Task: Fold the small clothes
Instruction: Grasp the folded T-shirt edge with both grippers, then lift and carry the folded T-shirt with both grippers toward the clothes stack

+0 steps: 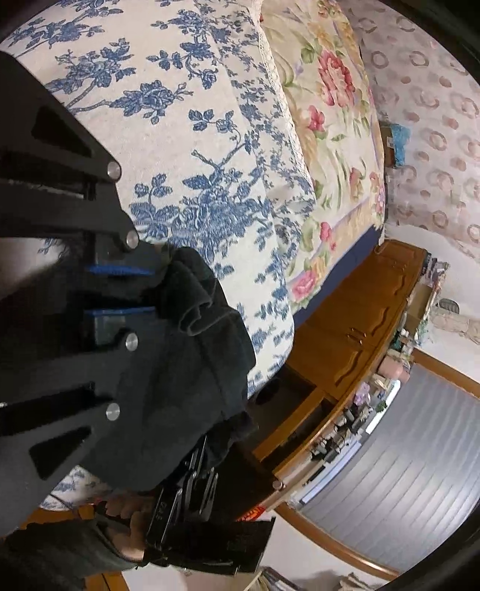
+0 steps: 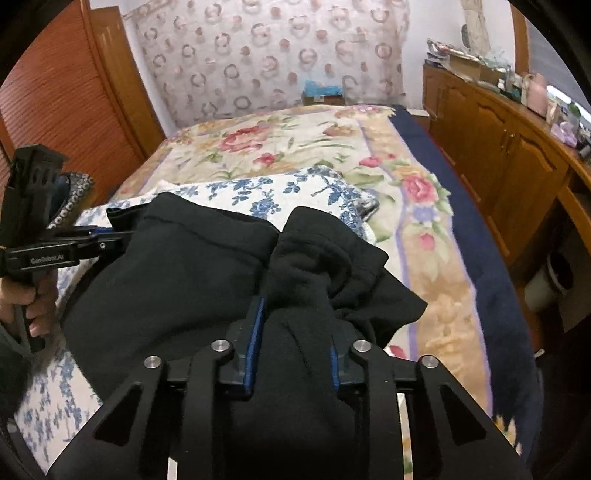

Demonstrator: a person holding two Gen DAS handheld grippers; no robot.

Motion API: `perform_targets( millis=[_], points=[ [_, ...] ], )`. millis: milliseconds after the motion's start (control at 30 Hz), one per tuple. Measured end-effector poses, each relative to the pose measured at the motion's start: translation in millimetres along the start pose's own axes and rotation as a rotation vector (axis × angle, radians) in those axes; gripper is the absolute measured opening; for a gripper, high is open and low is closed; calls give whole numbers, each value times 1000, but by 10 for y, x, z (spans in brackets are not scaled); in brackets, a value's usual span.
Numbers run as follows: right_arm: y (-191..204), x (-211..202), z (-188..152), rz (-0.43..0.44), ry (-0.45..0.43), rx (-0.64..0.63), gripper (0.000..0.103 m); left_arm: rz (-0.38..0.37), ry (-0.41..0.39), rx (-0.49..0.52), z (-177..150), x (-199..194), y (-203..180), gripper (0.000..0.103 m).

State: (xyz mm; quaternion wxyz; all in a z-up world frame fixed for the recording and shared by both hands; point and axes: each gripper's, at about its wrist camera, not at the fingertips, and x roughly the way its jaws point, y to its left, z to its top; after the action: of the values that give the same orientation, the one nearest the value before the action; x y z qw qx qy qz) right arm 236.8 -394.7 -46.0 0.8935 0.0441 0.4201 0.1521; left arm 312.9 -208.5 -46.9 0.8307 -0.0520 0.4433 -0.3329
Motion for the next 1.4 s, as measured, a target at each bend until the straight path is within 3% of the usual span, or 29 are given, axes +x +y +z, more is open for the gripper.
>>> perform_targets(
  millis=[267, 567, 967, 1267, 1400],
  points=[
    [103, -406, 56, 48, -145, -9, 15, -56, -166, 51, 5, -609, -276, 6],
    [503, -619, 307, 75, -233, -86, 14, 3, -305, 54, -40, -1282, -243, 6],
    [1409, -410, 887, 186, -259, -259, 14, 201, -434, 7, -269, -2194, 265, 6],
    [2505, -108, 1428, 275, -256, -470, 14, 366, -548, -72, -567, -2996, 832, 6],
    [3122, 59, 1707, 308, -261, -571, 14, 425, -620, -163, -802, -3315, 1142, 6]
  ],
)
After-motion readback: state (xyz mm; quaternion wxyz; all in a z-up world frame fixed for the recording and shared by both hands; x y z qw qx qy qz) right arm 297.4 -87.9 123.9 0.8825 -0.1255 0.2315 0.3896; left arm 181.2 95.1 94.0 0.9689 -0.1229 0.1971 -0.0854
